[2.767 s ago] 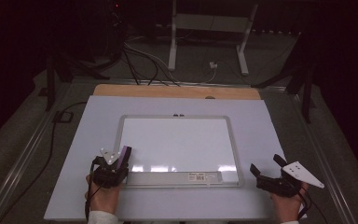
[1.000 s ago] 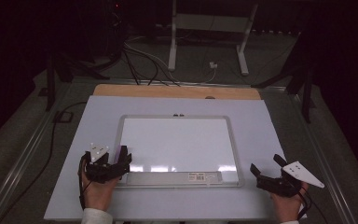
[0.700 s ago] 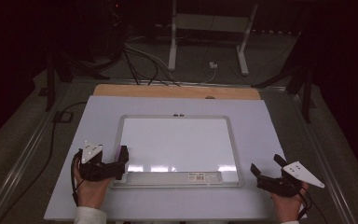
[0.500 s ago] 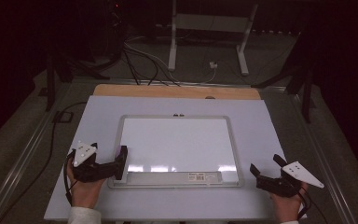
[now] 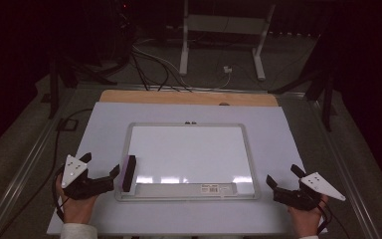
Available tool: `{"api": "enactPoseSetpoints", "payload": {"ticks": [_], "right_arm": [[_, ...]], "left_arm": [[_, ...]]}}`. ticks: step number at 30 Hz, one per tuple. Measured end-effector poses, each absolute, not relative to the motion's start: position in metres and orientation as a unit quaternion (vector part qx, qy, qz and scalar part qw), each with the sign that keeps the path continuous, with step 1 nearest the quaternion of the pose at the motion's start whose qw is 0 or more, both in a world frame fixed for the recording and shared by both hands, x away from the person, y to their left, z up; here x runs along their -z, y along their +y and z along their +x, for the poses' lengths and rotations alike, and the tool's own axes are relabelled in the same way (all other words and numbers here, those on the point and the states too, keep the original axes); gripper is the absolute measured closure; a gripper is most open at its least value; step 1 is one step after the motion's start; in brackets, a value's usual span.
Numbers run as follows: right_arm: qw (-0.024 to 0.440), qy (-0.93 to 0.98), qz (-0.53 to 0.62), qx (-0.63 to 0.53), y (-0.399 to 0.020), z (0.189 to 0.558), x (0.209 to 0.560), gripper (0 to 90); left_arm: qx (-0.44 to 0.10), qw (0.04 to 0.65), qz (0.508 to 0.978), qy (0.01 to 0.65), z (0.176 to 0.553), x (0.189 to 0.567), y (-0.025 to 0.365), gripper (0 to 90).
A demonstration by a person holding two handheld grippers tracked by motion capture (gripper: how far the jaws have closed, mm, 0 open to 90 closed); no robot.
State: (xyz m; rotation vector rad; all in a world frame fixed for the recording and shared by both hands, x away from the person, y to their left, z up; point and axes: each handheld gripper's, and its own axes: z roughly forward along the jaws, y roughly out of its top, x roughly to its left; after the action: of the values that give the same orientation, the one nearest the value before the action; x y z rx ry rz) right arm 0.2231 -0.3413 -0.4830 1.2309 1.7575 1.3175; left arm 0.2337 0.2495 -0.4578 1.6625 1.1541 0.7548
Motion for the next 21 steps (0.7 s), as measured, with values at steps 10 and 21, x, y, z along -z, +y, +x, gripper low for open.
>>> {"api": "enactPoseSetpoints", "payload": {"ticks": [10, 21], "right_arm": [[0.306, 0.666, 0.461, -0.501, -0.340, 0.223, 0.482, 0.5], [0.305, 0.668, 0.453, -0.506, -0.339, 0.223, 0.481, 0.5]], "left_arm": [[-0.325, 0.468, 0.673, 0.473, 0.228, 0.471, 0.261, 0.5], [-0.337, 0.480, 0.661, 0.469, 0.221, 0.476, 0.261, 0.6]]}}
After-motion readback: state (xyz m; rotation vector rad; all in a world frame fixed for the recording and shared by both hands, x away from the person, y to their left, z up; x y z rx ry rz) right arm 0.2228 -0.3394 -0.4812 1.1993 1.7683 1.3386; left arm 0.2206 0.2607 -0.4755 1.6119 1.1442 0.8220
